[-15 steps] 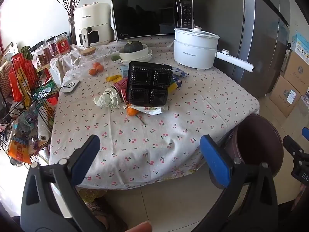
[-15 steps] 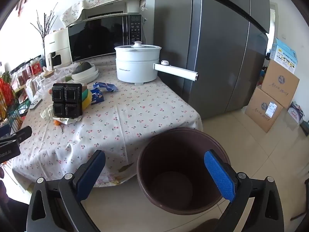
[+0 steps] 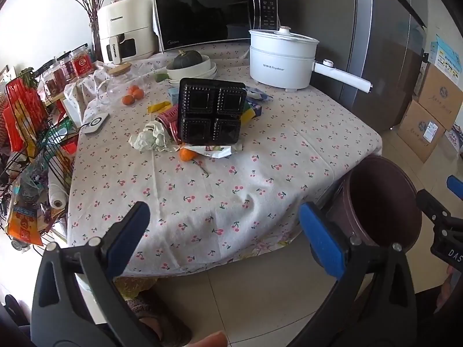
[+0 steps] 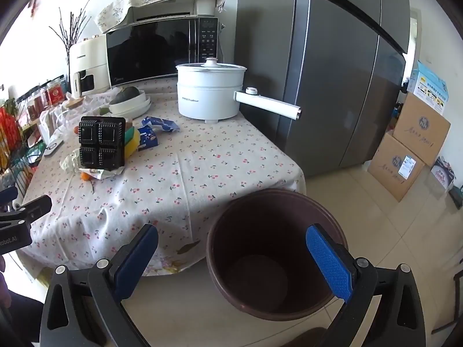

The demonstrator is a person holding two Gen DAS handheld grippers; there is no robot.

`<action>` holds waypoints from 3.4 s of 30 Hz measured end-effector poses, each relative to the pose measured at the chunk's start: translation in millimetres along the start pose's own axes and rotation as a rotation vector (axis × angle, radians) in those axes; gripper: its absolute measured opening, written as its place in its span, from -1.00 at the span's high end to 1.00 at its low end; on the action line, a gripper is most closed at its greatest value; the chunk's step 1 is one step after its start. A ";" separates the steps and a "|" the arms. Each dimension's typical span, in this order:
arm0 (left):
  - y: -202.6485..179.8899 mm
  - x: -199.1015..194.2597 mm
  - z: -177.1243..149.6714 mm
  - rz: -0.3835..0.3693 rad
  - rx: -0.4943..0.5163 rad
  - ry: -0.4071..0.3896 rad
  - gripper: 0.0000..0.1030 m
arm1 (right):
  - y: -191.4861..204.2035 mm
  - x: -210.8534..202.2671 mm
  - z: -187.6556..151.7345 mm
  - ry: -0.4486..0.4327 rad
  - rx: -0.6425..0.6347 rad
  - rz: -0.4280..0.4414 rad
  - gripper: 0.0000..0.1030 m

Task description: Collect trash

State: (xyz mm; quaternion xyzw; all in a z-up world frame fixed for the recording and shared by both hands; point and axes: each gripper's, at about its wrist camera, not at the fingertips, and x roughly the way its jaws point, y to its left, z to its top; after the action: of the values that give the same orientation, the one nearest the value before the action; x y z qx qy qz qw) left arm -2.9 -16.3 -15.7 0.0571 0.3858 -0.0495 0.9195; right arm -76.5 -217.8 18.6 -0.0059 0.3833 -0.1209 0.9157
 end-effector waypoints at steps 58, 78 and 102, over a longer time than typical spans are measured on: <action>12.9 -3.1 -3.0 -0.015 -0.013 0.009 -1.00 | -3.1 4.5 -5.6 0.010 0.023 -0.003 -1.00; 16.6 0.5 7.6 -0.048 -0.019 -0.010 -1.00 | -3.3 3.8 -2.4 0.006 0.004 -0.037 -1.00; 63.1 134.7 128.0 -0.143 -0.123 0.057 -0.95 | -20.6 107.0 75.4 0.275 0.019 0.146 -1.00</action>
State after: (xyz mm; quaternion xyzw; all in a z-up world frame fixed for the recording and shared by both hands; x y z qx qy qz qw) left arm 189.6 21.4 -18.8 -0.0256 0.4174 -0.0894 0.9040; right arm 44.5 -268.1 -1.0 0.0473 0.5035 -0.0575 0.8608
